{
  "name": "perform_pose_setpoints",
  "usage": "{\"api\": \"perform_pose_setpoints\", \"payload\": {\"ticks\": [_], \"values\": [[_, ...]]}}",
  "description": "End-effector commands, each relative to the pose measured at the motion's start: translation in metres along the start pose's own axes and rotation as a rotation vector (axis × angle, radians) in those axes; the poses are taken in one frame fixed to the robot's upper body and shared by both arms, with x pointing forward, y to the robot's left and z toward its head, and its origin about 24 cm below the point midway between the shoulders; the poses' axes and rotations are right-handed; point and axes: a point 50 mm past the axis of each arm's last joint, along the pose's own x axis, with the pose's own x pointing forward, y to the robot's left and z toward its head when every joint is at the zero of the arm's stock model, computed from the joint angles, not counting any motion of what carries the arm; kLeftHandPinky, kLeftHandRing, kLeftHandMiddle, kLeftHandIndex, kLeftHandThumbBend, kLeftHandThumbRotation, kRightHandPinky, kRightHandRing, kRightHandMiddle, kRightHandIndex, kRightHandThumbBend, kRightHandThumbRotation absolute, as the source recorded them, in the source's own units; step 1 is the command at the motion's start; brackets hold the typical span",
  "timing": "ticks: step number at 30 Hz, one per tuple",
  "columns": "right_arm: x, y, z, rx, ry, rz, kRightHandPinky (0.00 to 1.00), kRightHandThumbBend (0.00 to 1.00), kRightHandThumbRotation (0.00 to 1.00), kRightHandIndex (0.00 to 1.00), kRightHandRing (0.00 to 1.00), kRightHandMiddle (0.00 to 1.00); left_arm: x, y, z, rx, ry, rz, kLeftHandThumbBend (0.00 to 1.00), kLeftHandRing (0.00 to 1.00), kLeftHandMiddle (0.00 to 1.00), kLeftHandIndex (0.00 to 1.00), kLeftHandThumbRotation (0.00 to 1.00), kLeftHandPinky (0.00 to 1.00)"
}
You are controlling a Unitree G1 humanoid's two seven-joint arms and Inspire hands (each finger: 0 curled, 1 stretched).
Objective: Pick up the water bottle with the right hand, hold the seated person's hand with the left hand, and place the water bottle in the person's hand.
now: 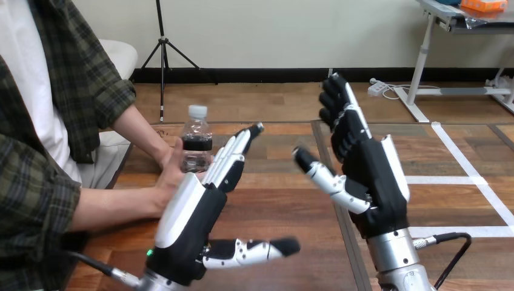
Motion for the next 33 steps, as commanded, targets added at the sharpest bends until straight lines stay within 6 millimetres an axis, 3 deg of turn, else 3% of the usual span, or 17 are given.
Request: {"api": "perform_pose_setpoints", "payload": {"ticks": [1,2,4,11,21,33], "values": [[0.007,-0.001,0.008,0.004,-0.075,-0.058,0.99,0.45,0.44,0.97,1.00,1.00,0.020,-0.007,0.009,-0.122,-0.092,0.100,0.64,1.00,1.00,1.00,0.77,1.00],[0.007,-0.001,0.008,0.004,-0.076,-0.064,0.99,0.45,0.44,0.97,1.00,1.00,0.021,-0.009,0.010,-0.141,-0.098,0.115,0.64,1.00,1.00,1.00,0.77,1.00],[0.006,-0.001,0.008,0.010,-0.078,-0.078,0.98,0.42,0.50,0.97,1.00,1.00,0.021,-0.014,0.012,-0.180,-0.107,0.140,0.54,1.00,1.00,1.00,0.82,1.00],[0.004,0.001,0.007,0.034,-0.083,-0.113,0.97,0.34,0.59,0.95,0.99,0.99,0.021,-0.029,0.019,-0.280,-0.124,0.197,0.47,1.00,1.00,1.00,0.96,1.00],[0.000,0.002,0.006,0.064,-0.074,-0.145,0.96,0.30,0.67,0.94,0.98,0.98,0.023,-0.049,0.028,-0.389,-0.128,0.239,0.42,0.97,0.98,1.00,1.00,0.99],[-0.004,0.005,0.005,0.090,-0.066,-0.161,0.94,0.28,0.65,0.93,0.96,0.96,0.023,-0.060,0.030,-0.463,-0.103,0.248,0.31,0.93,0.98,1.00,1.00,0.92]]}}
